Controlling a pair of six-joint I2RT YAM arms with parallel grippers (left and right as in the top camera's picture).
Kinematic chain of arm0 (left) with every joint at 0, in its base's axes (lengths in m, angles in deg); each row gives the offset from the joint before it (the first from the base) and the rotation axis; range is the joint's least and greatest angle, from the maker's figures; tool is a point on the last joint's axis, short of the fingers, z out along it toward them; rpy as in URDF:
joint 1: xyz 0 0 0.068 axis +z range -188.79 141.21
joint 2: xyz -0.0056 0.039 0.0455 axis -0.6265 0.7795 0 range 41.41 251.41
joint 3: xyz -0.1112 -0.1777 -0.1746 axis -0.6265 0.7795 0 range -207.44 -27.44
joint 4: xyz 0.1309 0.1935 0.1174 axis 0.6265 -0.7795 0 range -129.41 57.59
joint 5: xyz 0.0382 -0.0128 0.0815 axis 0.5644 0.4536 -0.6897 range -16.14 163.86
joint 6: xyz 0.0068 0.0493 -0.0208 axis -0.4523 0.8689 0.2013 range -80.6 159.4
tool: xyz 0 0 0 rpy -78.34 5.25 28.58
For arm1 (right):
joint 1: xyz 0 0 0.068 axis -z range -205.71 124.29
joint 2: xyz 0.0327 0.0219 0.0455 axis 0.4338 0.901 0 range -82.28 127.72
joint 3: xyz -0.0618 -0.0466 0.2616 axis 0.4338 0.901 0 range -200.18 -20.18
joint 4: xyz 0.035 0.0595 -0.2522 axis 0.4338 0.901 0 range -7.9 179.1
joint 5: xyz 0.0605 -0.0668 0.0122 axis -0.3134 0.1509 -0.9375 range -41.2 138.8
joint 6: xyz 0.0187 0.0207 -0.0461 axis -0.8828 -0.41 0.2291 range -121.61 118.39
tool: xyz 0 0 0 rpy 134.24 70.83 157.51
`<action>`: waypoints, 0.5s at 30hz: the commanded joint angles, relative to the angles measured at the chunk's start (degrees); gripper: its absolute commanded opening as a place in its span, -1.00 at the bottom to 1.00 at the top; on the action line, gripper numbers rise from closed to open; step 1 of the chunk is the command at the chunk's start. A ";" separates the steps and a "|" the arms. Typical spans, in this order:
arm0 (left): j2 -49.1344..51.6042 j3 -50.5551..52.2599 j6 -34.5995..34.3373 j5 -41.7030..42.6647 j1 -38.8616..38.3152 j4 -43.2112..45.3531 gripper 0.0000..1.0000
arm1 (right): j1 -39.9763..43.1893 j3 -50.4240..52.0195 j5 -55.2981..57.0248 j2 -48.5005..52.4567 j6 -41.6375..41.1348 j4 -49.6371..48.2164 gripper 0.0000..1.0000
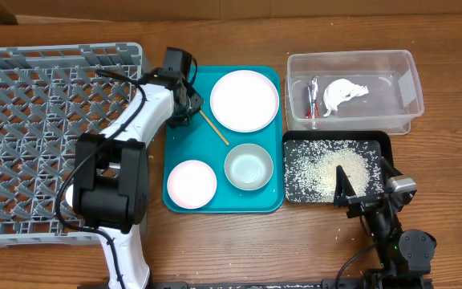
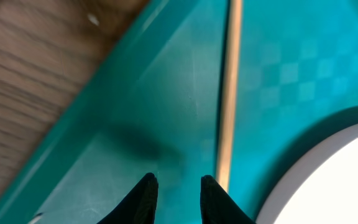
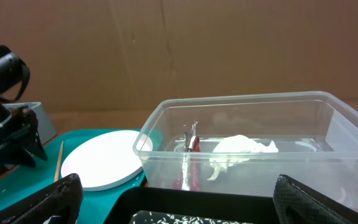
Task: Sort waste into correct bins and load items into the dishwasher
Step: 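Move the left gripper back to the second chopstick on the tray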
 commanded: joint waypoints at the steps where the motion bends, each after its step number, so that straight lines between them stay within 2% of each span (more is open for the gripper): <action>1: -1.18 3.19 -1.64 1.55 -0.48 2.14 -0.48 | 0.42 0.63 -0.04 -0.57 0.24 -0.35 0.99; 8: -0.39 4.15 -0.48 1.97 -1.49 3.41 -0.51 | 0.42 0.63 -0.04 -0.57 0.24 -0.35 0.99; 12: -0.57 3.91 -0.31 3.50 -1.55 2.69 -0.65 | 0.42 0.63 -0.04 -0.57 0.24 -0.35 0.99; 15: -0.57 2.97 -0.35 4.85 -1.29 2.43 -0.64 | 0.42 0.63 -0.04 -0.57 0.24 -0.33 0.99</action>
